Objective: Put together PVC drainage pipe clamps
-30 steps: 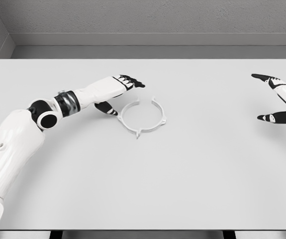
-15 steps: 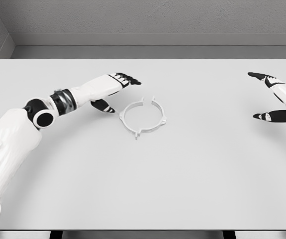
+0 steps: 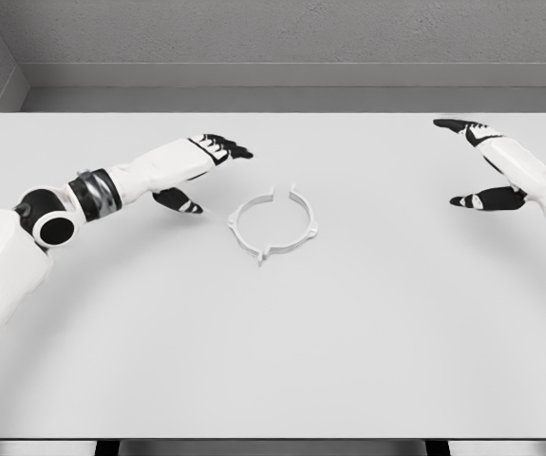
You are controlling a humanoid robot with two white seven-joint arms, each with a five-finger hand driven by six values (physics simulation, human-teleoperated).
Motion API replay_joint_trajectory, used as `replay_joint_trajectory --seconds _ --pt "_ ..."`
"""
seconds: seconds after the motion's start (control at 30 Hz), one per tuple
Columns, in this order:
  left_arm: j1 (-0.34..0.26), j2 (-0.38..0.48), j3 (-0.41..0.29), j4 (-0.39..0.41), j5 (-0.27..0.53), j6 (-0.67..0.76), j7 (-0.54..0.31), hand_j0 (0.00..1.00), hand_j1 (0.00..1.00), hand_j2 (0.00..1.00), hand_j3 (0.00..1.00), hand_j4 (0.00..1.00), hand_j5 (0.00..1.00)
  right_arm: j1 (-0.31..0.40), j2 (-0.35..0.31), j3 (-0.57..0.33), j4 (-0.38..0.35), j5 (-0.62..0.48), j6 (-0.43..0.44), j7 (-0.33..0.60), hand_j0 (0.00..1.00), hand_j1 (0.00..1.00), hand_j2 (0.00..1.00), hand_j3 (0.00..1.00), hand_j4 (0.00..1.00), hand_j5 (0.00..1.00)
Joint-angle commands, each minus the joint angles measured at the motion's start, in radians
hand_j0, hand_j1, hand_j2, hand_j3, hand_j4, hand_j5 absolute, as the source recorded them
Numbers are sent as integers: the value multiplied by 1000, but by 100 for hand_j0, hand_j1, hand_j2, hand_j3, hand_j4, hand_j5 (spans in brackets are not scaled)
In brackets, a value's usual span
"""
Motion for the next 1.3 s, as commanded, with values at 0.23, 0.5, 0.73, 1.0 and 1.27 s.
replay_joint_trajectory --seconds 0.23,0.5,0.73,1.0,1.27 --pt "-8 103 16 4 53 1 1 100 100 100 100 100 100 68 103 4 -266 57 1 7 100 100 100 100 100 100" --pt "-6 162 18 23 79 1 1 100 100 100 100 100 100 -25 222 67 -146 138 1 9 100 100 100 100 100 100" --pt "3 165 30 32 77 1 1 100 100 100 100 100 100 -98 316 77 -8 240 1 9 100 100 100 100 100 100" --pt "-2 179 30 32 79 1 1 100 100 100 100 100 100 -166 347 116 136 247 1 9 100 100 100 100 100 100" --pt "-2 216 30 32 106 1 1 100 100 100 100 100 100 -199 376 133 214 275 1 9 100 100 100 100 100 100"
